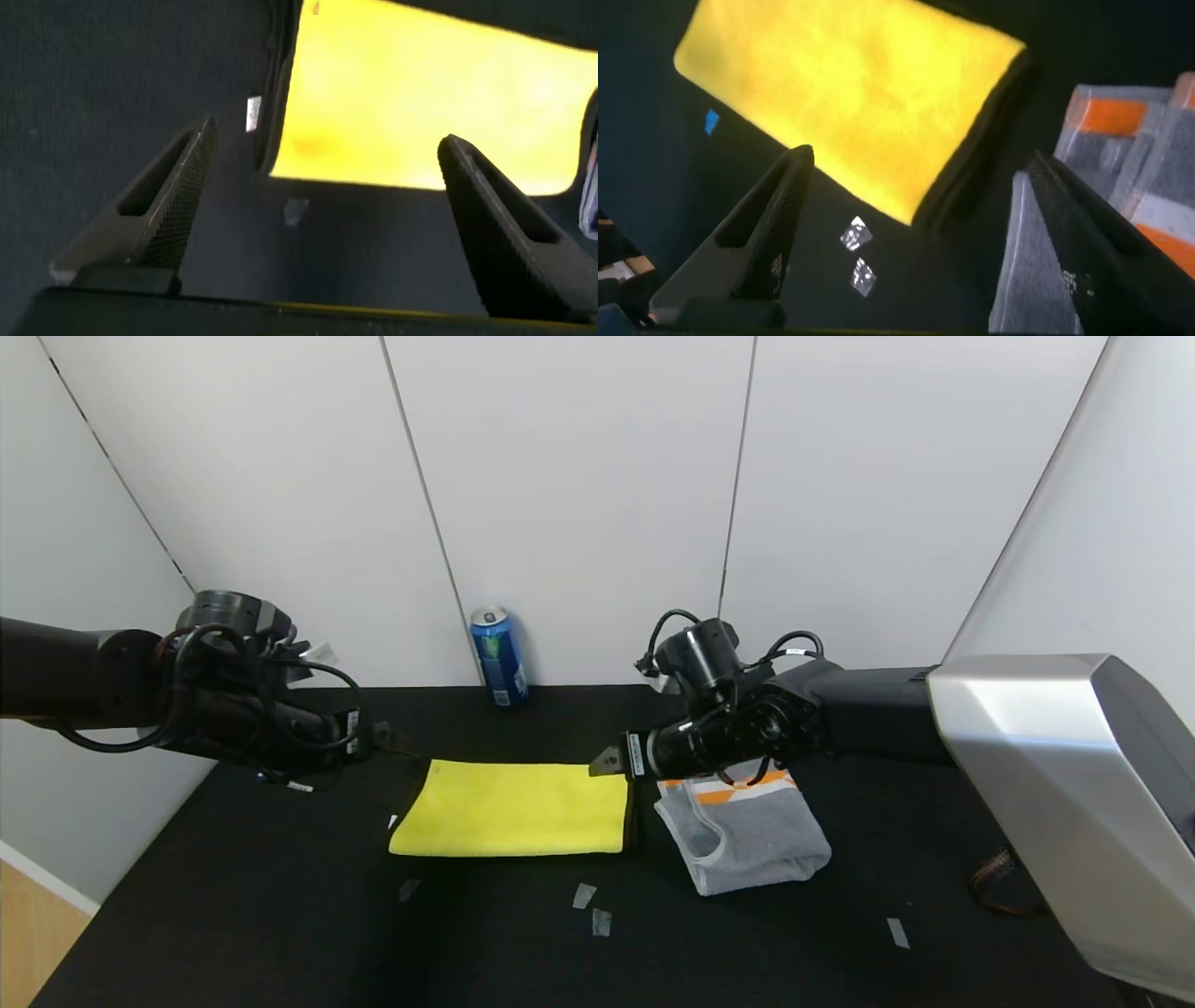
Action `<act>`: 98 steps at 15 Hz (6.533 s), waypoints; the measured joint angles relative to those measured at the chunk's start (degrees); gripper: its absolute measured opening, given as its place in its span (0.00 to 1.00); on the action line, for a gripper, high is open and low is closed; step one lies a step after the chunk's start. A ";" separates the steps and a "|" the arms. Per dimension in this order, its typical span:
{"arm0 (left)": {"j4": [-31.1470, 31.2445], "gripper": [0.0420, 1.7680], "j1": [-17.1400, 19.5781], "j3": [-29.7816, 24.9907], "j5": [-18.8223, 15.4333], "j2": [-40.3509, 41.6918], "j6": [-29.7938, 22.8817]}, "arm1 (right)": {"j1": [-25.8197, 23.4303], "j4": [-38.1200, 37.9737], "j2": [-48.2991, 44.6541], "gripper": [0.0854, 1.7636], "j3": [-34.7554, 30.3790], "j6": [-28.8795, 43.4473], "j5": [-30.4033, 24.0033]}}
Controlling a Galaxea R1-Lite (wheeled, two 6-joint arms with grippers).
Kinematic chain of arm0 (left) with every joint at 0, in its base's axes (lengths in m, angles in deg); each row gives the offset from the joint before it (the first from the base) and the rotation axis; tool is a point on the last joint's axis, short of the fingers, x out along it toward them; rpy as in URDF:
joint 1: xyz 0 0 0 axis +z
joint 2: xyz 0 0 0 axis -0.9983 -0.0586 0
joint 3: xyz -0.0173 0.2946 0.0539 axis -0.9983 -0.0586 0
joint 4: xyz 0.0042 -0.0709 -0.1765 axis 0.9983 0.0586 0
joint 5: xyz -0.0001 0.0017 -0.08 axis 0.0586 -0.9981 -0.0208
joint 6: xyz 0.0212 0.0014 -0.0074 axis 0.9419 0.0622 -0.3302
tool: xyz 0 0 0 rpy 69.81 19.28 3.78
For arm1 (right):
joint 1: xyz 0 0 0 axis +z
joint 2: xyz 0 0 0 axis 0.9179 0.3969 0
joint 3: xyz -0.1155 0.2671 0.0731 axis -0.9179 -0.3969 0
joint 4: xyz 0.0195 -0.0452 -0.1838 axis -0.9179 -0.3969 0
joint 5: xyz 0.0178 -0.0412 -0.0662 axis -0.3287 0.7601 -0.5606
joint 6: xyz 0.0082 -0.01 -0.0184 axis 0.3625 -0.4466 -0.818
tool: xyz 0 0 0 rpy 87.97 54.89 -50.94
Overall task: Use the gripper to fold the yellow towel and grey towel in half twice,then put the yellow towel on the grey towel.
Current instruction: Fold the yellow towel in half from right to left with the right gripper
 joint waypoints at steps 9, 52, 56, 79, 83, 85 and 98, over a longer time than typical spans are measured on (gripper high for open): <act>0.87 0.96 0.91 -3.04 -0.18 3.29 0.09 | 0.83 0.04 3.74 0.96 0.09 7.52 -0.65; 0.35 0.97 1.94 -3.39 -0.29 2.74 0.17 | 2.51 2.99 8.57 0.04 0.09 7.63 -1.91; 0.35 0.97 1.96 -3.39 -0.60 2.74 0.11 | 2.49 2.96 8.57 0.04 0.09 7.69 -1.89; 0.95 0.97 2.38 -3.39 -1.04 4.63 -0.02 | -3.06 -3.85 0.48 0.04 -0.26 8.41 -2.10; 0.98 0.97 2.40 -3.47 -1.06 4.96 -0.07 | -4.11 -5.74 -0.61 0.04 -0.34 8.18 -2.02; 1.00 0.97 2.40 -3.47 -1.08 5.16 -0.11 | -5.02 -7.33 -1.22 0.04 -0.44 7.78 -2.00; 0.90 0.97 1.99 -4.17 -1.91 5.71 -0.68 | -6.10 -10.25 -3.75 0.04 -0.24 7.08 -1.96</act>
